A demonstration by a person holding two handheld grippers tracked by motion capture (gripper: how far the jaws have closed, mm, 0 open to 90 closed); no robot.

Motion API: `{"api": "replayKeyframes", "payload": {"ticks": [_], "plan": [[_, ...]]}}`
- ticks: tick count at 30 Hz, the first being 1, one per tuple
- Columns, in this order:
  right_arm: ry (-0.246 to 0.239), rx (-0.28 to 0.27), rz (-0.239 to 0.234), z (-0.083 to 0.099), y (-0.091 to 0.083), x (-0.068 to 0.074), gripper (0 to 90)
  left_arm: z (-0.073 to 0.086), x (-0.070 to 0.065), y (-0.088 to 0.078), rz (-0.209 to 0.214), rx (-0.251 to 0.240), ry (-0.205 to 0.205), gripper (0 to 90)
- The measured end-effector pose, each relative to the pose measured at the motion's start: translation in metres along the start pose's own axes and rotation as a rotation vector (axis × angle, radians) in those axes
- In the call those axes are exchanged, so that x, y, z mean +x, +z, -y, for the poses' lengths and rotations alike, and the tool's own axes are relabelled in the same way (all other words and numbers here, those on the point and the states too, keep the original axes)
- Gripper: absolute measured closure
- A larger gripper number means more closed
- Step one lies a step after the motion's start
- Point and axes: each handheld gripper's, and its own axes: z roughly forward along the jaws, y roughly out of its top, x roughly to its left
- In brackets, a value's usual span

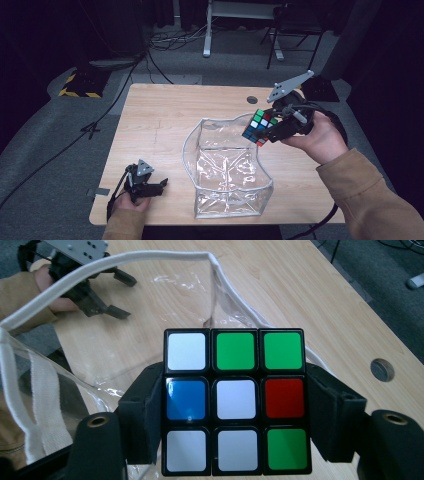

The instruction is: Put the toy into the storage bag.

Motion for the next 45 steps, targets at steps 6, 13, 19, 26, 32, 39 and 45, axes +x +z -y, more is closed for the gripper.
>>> {"api": "replayKeyframes", "payload": {"ticks": [6, 13, 19, 26, 32, 39, 45], "plan": [[-0.039, 0.009, -0.025, -0.013, 0.007, 0.010, 33.8, -0.001, 0.000, 0.000, 0.005, 0.011, -0.002, 18.9], [-0.095, 0.058, -0.058, -0.025, 0.020, 0.022, 33.8, 0.000, 0.000, 0.000, 0.000, 0.003, -0.004, 18.9], [-0.119, 0.082, -0.087, -0.034, 0.029, 0.031, 33.8, -0.001, 0.000, 0.000, 0.000, 0.006, -0.005, 18.9], [-0.139, 0.100, -0.133, -0.040, 0.045, 0.040, 33.8, -0.001, 0.000, 0.000, -0.001, 0.005, -0.007, 18.9], [-0.150, 0.116, -0.167, -0.043, 0.059, 0.048, 33.8, -0.001, 0.000, 0.000, 0.000, 0.005, -0.007, 18.9], [-0.159, 0.132, -0.205, -0.047, 0.075, 0.057, 33.8, -0.001, 0.000, 0.000, -0.002, 0.004, -0.007, 18.9], [-0.187, 0.165, -0.236, -0.046, 0.093, 0.066, 33.8, -0.001, 0.000, 0.000, -0.002, 0.006, -0.007, 18.9]]}}
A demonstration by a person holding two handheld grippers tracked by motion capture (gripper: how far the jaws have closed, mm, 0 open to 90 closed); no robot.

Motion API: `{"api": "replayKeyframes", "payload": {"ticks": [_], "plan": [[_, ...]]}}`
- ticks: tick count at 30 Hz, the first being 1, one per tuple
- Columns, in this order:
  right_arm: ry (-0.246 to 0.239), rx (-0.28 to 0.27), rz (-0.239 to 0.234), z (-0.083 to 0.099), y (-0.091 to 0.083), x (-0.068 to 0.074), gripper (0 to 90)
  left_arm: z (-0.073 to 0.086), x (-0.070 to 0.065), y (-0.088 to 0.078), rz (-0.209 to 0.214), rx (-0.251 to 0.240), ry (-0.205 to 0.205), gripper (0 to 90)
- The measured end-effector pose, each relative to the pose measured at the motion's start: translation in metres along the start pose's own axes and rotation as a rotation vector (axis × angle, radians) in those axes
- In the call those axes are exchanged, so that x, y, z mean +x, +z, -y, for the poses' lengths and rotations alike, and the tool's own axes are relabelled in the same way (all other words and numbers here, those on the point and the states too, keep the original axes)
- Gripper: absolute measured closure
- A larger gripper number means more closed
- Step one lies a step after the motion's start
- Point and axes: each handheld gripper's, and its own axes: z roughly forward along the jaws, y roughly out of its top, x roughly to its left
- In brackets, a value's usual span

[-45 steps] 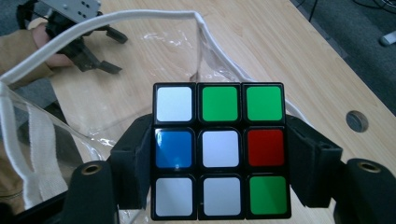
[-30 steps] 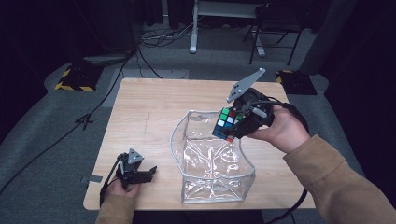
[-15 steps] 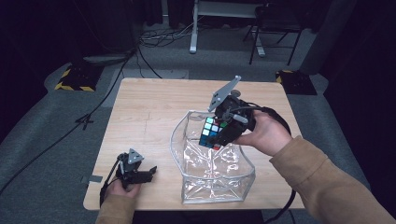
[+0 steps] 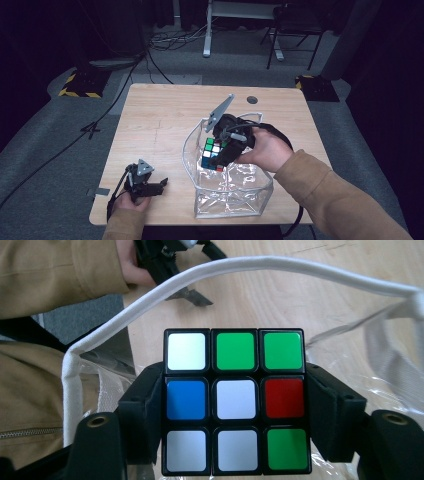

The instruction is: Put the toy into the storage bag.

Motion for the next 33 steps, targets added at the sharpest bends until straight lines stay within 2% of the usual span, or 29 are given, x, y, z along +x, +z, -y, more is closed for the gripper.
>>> {"api": "replayKeyframes", "payload": {"ticks": [8, 18, 28, 33], "plan": [[-0.033, 0.047, -0.042, -0.003, 0.023, 0.006, 33.8, 0.000, 0.000, 0.000, 0.003, -0.001, -0.003, 18.9], [-0.063, 0.083, -0.090, 0.003, 0.043, 0.016, 33.8, 0.000, 0.000, 0.000, 0.002, -0.001, -0.002, 18.9], [-0.078, 0.133, -0.133, 0.010, 0.060, 0.022, 33.8, 0.000, 0.000, 0.000, 0.001, -0.001, -0.003, 18.9], [-0.058, 0.137, -0.143, 0.011, 0.064, 0.021, 33.7, 0.000, 0.000, 0.000, 0.001, -0.001, -0.003, 18.9]]}}
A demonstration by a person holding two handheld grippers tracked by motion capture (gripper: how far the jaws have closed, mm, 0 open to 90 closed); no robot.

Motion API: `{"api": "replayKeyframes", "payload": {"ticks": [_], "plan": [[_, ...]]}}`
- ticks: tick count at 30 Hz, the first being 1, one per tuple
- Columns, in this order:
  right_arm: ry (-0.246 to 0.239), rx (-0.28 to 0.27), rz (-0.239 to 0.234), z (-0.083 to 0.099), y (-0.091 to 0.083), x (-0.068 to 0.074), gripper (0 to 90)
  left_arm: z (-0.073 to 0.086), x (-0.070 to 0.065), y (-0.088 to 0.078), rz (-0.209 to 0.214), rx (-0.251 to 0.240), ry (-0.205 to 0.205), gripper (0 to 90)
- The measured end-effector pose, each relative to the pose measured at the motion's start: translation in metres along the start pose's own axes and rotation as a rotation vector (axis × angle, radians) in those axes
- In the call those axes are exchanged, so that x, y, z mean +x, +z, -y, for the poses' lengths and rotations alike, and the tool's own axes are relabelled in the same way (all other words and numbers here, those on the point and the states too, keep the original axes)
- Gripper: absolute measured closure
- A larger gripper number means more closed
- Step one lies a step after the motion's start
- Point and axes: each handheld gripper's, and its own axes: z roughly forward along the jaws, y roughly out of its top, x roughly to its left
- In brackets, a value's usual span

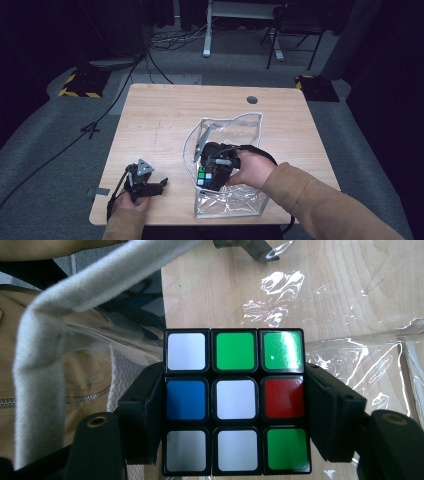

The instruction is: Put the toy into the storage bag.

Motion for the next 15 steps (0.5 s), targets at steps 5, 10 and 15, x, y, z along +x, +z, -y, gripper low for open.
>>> {"api": "replayKeyframes", "payload": {"ticks": [5, 10, 15], "plan": [[0.005, 0.024, -0.006, 0.000, 0.005, -0.001, 33.8, 0.000, 0.000, 0.000, -0.001, 0.000, 0.000, 18.9], [0.012, 0.032, -0.012, 0.000, 0.009, -0.003, 33.8, 0.000, 0.000, 0.000, -0.001, -0.002, -0.001, 18.9], [0.024, 0.045, -0.011, 0.001, 0.013, -0.004, 33.8, 0.000, 0.000, 0.000, -0.001, -0.002, 0.000, 18.9]]}}
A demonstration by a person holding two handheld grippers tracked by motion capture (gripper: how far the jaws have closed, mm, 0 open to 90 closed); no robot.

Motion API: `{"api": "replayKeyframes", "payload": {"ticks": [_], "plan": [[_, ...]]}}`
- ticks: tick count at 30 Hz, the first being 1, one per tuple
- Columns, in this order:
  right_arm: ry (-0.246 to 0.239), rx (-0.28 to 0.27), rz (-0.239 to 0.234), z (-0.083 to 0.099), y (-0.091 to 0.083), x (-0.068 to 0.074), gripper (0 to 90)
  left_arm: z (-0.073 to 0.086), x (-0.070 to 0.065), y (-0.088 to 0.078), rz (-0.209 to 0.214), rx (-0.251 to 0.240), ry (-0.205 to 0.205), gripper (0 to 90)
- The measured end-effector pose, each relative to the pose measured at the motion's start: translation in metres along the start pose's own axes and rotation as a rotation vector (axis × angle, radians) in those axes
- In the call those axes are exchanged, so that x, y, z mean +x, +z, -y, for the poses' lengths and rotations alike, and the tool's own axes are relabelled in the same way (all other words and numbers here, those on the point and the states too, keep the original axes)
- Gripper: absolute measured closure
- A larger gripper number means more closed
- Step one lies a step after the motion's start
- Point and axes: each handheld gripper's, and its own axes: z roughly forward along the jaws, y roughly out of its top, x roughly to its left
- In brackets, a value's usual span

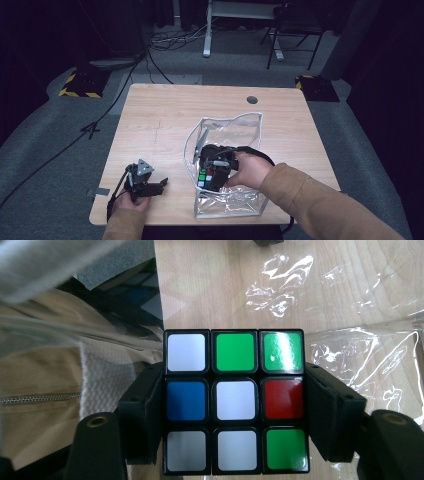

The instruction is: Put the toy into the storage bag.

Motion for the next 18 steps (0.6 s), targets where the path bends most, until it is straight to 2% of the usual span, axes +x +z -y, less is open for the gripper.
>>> {"api": "replayKeyframes", "payload": {"ticks": [4, 5, 6, 11, 18], "plan": [[0.011, 0.009, 0.003, 0.001, 0.004, -0.002, 33.8, 0.000, 0.000, 0.000, 0.000, 0.000, 0.000, 18.9], [0.035, 0.015, 0.000, 0.002, 0.005, -0.001, 33.8, 0.000, 0.000, 0.000, 0.000, 0.000, 0.000, 18.9], [0.023, 0.017, 0.002, 0.002, 0.006, -0.002, 33.8, 0.000, 0.000, 0.000, 0.000, 0.000, 0.000, 18.9], [0.021, 0.027, -0.001, 0.003, 0.013, -0.005, 33.8, 0.000, 0.000, 0.000, 0.000, 0.000, 0.000, 18.9], [0.032, 0.044, 0.003, 0.003, 0.020, -0.008, 33.8, 0.000, 0.000, 0.000, 0.000, 0.000, 0.000, 18.9]]}}
